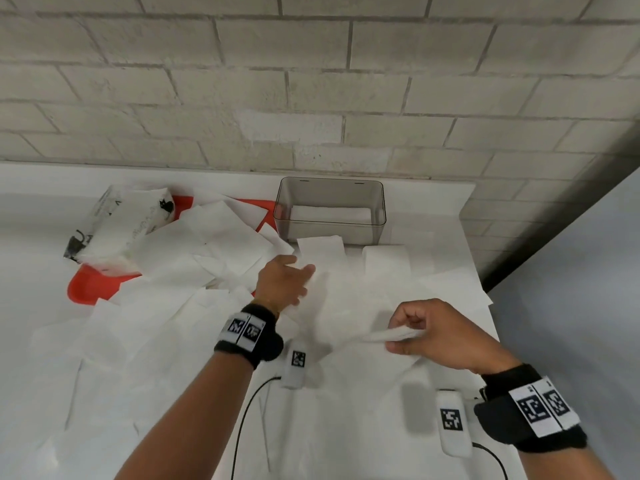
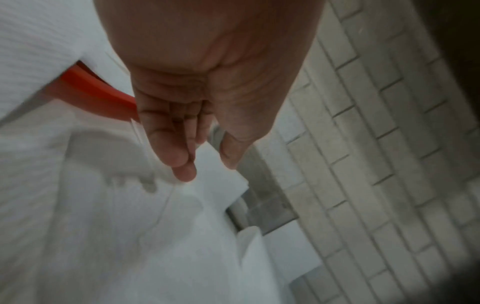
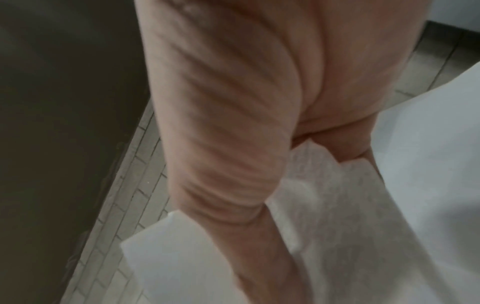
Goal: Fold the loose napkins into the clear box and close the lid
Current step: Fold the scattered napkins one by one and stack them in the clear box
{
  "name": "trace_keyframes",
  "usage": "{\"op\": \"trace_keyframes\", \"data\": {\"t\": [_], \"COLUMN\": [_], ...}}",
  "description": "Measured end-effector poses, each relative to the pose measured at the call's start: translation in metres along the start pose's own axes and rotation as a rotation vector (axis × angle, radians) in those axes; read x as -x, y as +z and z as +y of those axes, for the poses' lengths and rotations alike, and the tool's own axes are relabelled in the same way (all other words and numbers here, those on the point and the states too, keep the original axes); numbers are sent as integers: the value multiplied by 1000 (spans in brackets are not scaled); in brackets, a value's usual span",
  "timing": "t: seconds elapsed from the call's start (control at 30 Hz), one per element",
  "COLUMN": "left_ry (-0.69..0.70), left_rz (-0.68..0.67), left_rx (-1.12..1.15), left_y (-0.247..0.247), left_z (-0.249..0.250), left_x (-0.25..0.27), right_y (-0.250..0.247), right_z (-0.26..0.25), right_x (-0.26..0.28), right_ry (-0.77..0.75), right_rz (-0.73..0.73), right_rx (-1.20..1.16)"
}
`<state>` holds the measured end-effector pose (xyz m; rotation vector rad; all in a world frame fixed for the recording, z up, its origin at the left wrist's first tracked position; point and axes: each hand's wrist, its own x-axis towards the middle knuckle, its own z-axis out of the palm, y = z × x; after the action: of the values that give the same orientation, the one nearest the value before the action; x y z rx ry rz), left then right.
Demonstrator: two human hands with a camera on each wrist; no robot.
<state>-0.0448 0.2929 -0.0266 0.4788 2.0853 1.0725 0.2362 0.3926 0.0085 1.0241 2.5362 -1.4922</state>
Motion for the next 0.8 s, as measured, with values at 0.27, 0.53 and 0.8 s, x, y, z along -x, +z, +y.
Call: {"op": "trace_keyframes", "data": {"t": [0.27, 0.53, 0.8], "left_ry": [15, 92, 28], "left_rz": [103, 187, -207], "left_rx": [-202, -195, 803], "left_y": [24, 30, 12], "left_z": [13, 9, 4], "left_x": [-61, -64, -2], "right_y": [-1, -10, -36], "right_z": [9, 7, -51], "right_x": [4, 12, 30], "right_ry": [81, 76, -149], "right_rz": [-23, 53, 171], "right_rx": [58, 44, -336]}}
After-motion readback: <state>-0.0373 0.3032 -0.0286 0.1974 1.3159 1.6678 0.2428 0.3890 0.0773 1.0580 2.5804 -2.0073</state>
